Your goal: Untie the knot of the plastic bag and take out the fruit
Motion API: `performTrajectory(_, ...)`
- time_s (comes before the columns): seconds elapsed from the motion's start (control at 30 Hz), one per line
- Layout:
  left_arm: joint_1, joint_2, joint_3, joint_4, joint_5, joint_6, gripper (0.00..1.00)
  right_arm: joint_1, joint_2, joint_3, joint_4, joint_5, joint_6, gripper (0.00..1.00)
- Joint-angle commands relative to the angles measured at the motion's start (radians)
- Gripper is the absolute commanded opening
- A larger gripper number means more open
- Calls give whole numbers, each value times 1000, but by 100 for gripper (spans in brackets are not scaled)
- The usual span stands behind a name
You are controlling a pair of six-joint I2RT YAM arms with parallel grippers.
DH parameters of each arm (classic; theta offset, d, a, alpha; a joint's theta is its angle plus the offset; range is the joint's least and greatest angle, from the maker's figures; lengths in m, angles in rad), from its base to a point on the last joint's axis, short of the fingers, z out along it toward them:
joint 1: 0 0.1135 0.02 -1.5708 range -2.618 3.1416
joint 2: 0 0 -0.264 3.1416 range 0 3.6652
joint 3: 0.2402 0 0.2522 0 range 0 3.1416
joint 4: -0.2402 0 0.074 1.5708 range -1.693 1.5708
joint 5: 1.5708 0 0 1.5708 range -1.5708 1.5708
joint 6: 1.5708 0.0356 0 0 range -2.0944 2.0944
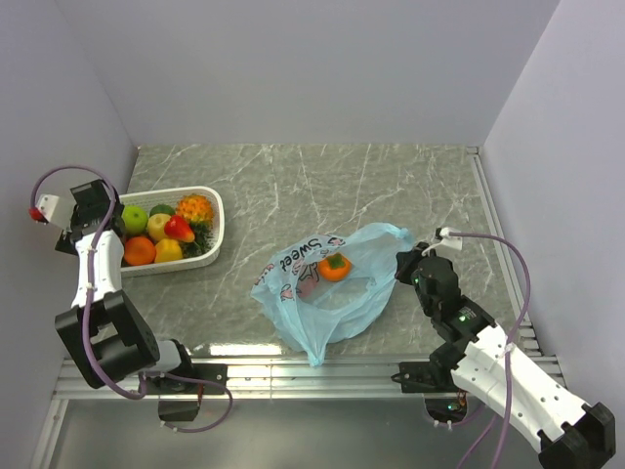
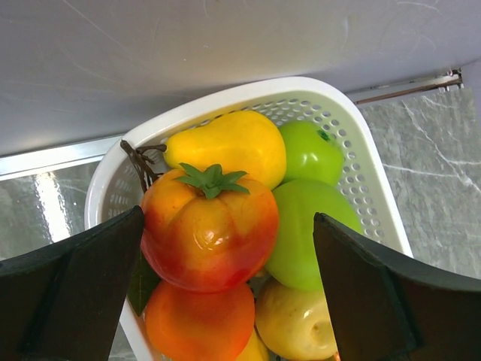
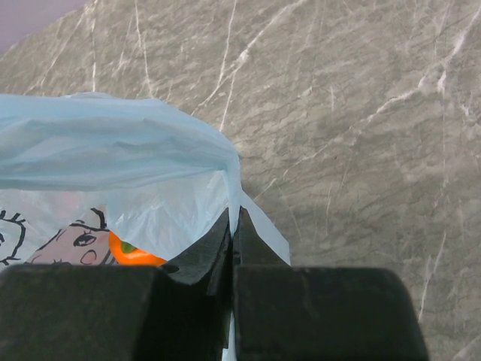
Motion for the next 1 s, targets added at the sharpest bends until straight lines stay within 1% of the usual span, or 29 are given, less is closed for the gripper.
performTrajectory(0.0,-2,-54,5,11,35,-11,99,-4,-17,17,9,11,2,0)
performTrajectory(0.17,-9,-129,-38,22,49,-20,99,-6,-12,13,17,9,4,0)
performTrajectory(0.27,-9,-138,-60,31,47,-37,99,-3,-3,14,23,4,5,0)
performTrajectory(0.43,-9,-109,-37,5,62,-35,99,-3,6,14,29,-3,7,0)
performTrajectory(0.53,-9,-129,-34,11,65,-28,99,-4,-4,11,27,-6,7,0)
performTrajectory(0.63,-25,-166,-21,34,76,24,99,-6,-15,13,21,-5,-4,0)
performTrajectory(0.73,-110,-198,24,34,47,95,99,-3,-23,20,23,-5,-19,0)
performTrajectory(0.77,-160,-199,40,18,42,116,99,-4,-23,22,23,-3,-22,0)
performTrajectory(0.8,-188,-203,55,11,42,129,99,-4,-23,26,29,-6,-32,0)
performTrajectory(0.83,-246,-209,77,5,42,141,99,-4,-20,29,33,-9,-36,0)
performTrajectory(0.9,-316,-218,86,-1,38,178,99,-6,-17,31,40,-11,-48,0)
performTrajectory(0.93,-390,-225,95,-6,17,188,99,-4,-12,31,49,-17,-50,0)
performTrajectory(0.97,-427,-227,100,-13,12,204,99,-4,-10,29,55,-19,-55,0)
